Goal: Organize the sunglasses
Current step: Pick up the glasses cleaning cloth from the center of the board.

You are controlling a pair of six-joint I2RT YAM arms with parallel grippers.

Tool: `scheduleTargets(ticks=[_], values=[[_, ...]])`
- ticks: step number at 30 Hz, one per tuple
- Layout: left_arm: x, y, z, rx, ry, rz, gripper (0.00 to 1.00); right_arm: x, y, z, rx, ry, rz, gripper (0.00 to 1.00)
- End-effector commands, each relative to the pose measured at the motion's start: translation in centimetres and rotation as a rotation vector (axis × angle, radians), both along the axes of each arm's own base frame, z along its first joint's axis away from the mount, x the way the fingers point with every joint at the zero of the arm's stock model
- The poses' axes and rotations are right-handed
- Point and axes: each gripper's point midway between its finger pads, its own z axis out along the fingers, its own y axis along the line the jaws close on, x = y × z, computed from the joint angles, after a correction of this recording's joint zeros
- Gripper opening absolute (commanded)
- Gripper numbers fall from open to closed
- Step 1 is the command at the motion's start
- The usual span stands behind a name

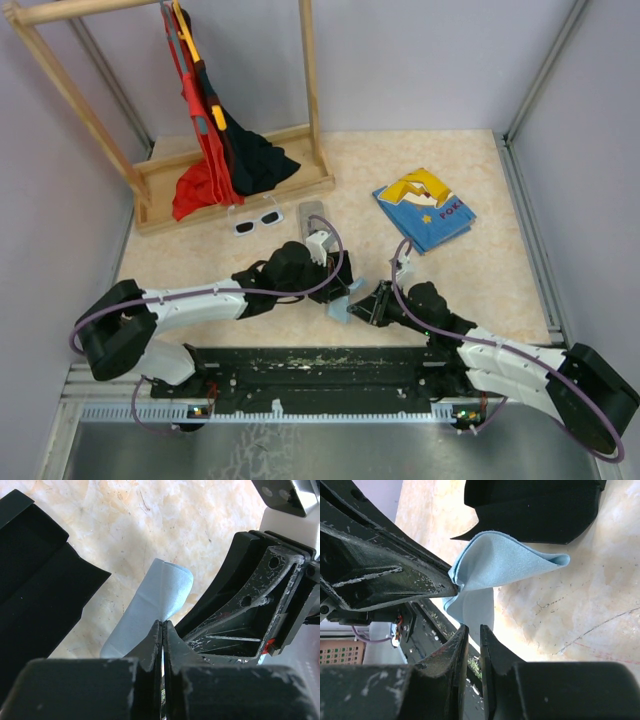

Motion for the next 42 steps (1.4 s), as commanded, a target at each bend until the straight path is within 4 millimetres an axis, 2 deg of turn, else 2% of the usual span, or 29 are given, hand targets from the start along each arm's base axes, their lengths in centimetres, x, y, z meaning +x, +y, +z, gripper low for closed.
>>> scheduleTargets(ticks=[1,12,24,36,42], values=[[0.6,-0.1,1.7,-0.038,-0.029,0.016,0.01,0.4,0.7,1.4,0.022,-0.045,0.014,0.16],[0.7,-0.2,1.9,-0.039,-0.026,0.016,0.01,0.4,0.9,1.1,0.009,-0.049,0.012,0.16],[0.7,-0.3,1.3,-0.035,-0.003,0.026,0.01,1.4,1.3,2.6,0.043,-0.089,-0.024,0.2],[1.1,-0.1,1.2,-0.028,0.006,0.061,0.01,0.6,2.2,2.1,0.019,-0.098,0.006,0.24],[1.0,-0.1,1.0,-0.025,0.014,0.064,0.01,1.0,2.3,2.4,0.016,-0.108,-0.013,0.24]])
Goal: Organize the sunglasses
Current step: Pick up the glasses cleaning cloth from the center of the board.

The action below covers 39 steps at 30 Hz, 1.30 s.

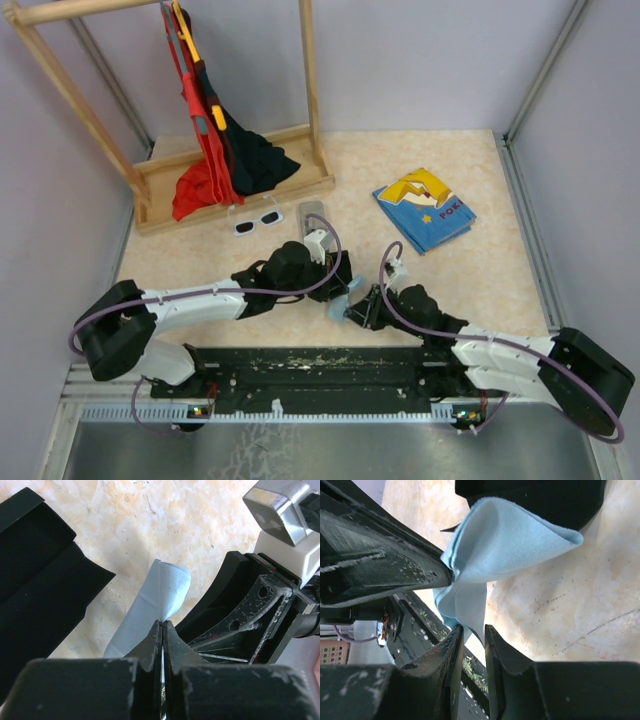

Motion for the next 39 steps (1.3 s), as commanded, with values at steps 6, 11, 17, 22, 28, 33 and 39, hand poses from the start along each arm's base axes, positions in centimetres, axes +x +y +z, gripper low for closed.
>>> scheduleTargets(ticks=[6,11,17,22,28,33,39], values=[[0.7,-0.2,0.7,-0.017,0.003,0.029,0.01,1.9,1.7,4.0,0.08,-0.114,-0.021,0.25],[0.8,-0.2,0.6,-0.017,0.011,0.036,0.01,1.7,2.2,3.7,0.08,-0.103,0.005,0.25],[0.9,0.0,0.6,-0.018,0.012,0.056,0.01,1.3,2.7,3.0,0.071,-0.09,0.027,0.21],[1.0,0.3,0.6,-0.017,0.013,0.069,0.01,1.2,2.6,3.0,0.063,-0.091,0.026,0.06],[1.0,0.7,0.7,-0.023,0.015,0.081,0.01,1.3,1.5,3.6,0.053,-0.109,-0.011,0.0],[0.0,0.6,1.0,-0.056,0.027,0.042,0.01,1.3,0.7,4.6,0.022,-0.124,-0.026,0.0],[-1.5,0.8,1.4,-0.125,0.063,0.006,0.28,0.8,-0.4,5.4,-0.062,-0.125,-0.012,0.0]])
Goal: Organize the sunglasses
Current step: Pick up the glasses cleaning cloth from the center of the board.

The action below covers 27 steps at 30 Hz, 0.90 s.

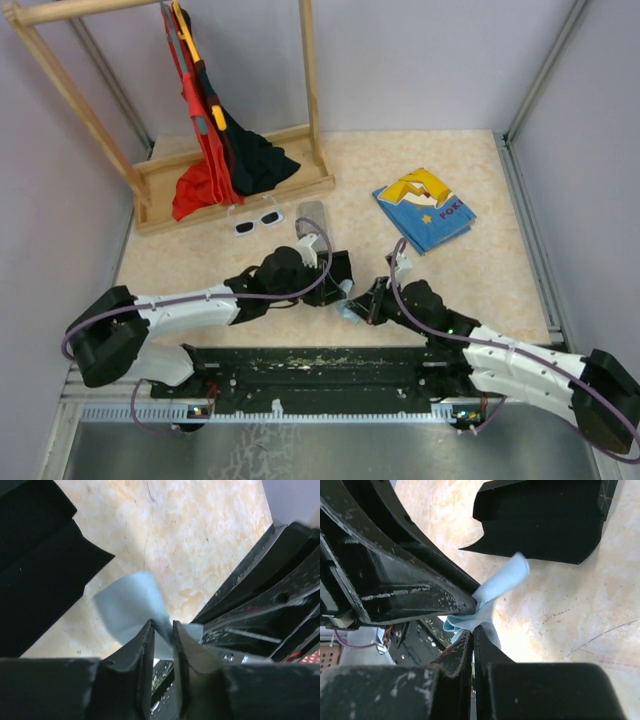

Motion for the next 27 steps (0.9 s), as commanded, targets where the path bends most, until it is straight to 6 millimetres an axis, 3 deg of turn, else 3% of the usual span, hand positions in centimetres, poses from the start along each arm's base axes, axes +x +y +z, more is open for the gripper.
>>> scheduleTargets(ticks=[1,5,11,17,22,27], values=[[-1.0,0.3,1.2,-0.082,0.005,-0.015,0.33,0.0,-0.3,2.2,-0.055,-0.043,0.016,0.0],[-0.9,1.8,0.2,-0.045,-0.002,0.03,0.45,-0.4,-0.6,2.1,-0.097,-0.03,0.039,0.0],[-1.2,3.7,-1.4,0.007,0.004,0.07,0.48,-1.1,-0.1,-0.1,-0.184,0.016,0.111,0.0],[-1.3,5.5,-2.1,0.031,0.003,0.127,0.54,-2.7,1.8,-1.7,-0.183,0.063,0.259,0.0],[-2.0,6.3,-1.7,0.013,0.009,0.13,0.58,-2.9,3.7,-0.5,-0.039,0.054,0.285,0.0],[-3.2,5.9,-1.0,-0.044,0.043,0.086,0.55,-2.3,4.5,0.5,0.077,0.051,0.247,0.0]])
